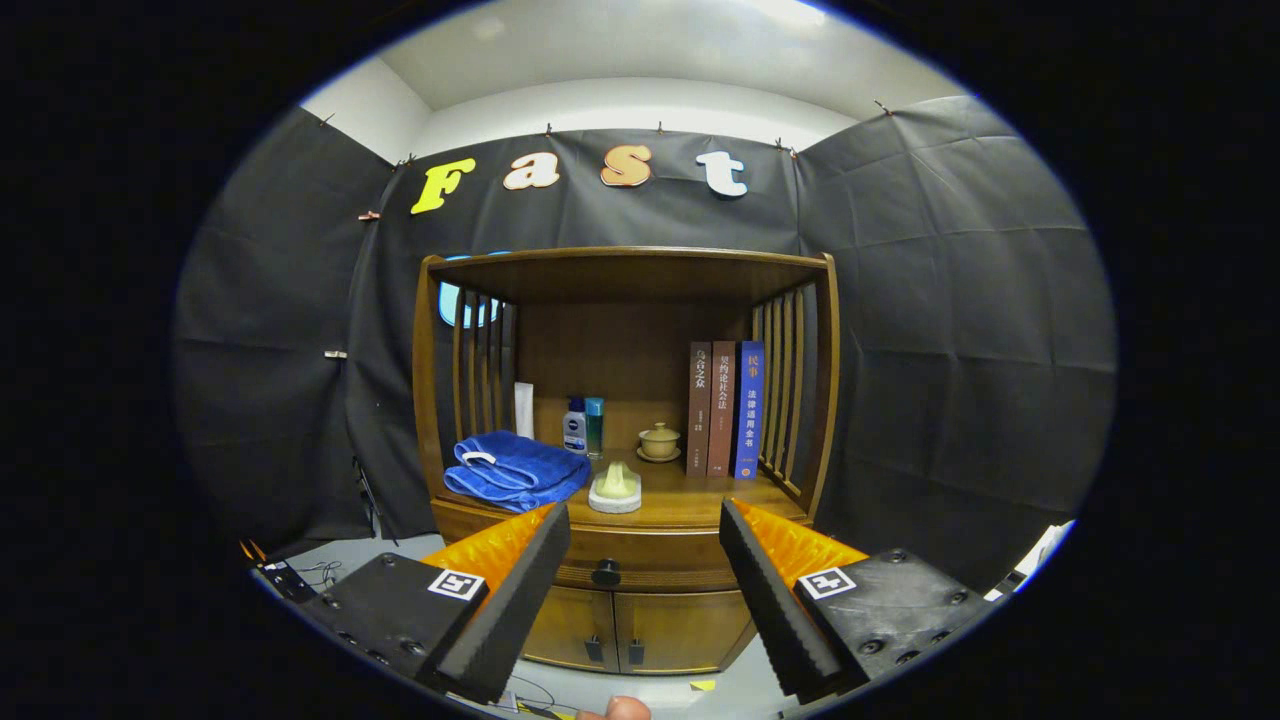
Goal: Pull open the drawer, take out the items inside it, and place them on the countertop above the cabinet.
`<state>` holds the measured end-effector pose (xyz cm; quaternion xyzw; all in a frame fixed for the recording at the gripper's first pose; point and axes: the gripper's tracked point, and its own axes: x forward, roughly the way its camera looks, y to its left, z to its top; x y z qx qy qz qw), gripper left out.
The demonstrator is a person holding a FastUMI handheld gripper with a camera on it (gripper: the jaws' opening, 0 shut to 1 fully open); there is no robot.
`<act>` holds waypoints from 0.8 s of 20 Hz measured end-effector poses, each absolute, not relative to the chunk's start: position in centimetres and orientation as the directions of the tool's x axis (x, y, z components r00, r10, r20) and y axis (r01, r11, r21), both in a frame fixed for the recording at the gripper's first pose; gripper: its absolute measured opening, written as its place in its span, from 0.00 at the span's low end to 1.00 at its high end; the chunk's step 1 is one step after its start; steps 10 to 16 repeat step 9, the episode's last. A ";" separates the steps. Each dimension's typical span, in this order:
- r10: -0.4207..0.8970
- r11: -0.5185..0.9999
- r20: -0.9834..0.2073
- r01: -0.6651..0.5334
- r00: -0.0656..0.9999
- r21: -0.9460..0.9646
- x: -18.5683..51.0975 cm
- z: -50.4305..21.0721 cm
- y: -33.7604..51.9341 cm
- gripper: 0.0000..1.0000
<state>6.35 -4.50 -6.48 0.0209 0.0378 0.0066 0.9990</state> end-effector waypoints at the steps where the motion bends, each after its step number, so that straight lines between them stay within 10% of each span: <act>1: 0.011 0.999 -0.075 -0.008 0.997 0.043 6.3 -6.4 -4.7 0.98; 16: 0.007 0.999 -0.060 -0.004 0.998 0.046 6.0 -5.8 -5.2 0.98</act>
